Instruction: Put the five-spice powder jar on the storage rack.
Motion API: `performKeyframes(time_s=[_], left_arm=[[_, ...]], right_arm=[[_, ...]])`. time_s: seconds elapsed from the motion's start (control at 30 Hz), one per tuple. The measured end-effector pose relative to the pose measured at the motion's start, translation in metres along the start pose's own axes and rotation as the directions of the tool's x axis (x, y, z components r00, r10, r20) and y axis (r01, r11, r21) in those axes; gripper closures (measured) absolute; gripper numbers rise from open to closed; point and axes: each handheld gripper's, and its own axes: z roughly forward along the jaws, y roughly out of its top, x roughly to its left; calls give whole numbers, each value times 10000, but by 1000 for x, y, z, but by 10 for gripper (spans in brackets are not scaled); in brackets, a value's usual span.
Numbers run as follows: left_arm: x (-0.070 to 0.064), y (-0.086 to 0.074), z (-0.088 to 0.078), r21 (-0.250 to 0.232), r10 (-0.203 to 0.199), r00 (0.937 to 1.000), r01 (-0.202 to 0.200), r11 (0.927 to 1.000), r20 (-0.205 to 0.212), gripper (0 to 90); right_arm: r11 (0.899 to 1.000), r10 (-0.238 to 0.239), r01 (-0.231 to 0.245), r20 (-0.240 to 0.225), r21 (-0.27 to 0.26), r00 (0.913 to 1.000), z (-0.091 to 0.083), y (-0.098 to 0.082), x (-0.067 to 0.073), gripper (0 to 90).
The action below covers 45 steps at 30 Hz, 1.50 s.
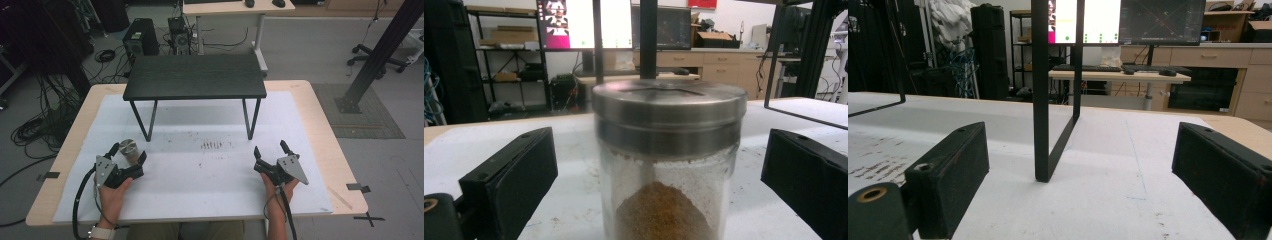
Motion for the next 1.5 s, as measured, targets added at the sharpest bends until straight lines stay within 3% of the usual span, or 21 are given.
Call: performKeyframes(time_s=[1.5], left_arm=[[-1,0,-1,-46,86,9999,-87,10000,-101,17]], right_arm=[[10000,-10,10,-6,-2,10000,0,0,0,82]])
